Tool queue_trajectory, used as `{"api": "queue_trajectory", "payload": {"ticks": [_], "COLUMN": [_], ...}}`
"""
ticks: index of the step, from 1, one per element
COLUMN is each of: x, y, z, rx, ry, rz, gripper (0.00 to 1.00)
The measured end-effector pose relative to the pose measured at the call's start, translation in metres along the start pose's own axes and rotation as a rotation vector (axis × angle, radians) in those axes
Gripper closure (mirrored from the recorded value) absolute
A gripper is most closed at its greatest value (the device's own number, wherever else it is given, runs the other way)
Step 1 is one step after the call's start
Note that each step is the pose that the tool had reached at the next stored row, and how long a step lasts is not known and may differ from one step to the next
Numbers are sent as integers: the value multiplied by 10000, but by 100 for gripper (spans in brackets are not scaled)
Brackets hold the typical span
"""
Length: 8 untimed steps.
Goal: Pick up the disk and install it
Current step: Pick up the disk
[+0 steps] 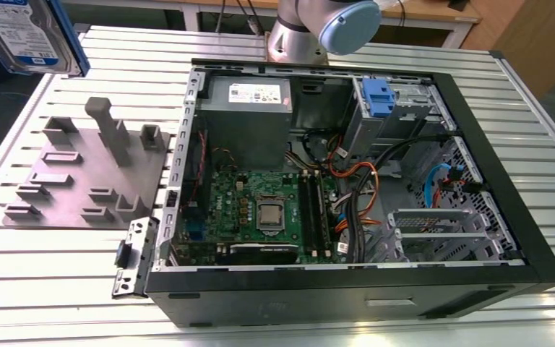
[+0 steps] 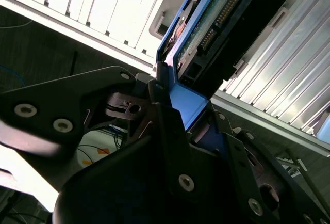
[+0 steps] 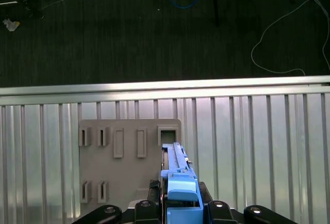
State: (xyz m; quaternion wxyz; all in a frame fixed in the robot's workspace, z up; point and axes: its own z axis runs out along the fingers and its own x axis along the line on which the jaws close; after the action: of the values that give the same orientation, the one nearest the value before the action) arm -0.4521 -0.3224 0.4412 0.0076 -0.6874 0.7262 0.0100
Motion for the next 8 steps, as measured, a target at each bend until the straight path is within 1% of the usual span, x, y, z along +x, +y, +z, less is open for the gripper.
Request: {"api": "queue_trajectory", "payload": {"ticks": [4,8], "x": [0,-1], "y": [0,0], "z": [-10,-34], "rx": [0,0], "ry": [0,0], "rz": [0,0], "gripper": [64,64]}}
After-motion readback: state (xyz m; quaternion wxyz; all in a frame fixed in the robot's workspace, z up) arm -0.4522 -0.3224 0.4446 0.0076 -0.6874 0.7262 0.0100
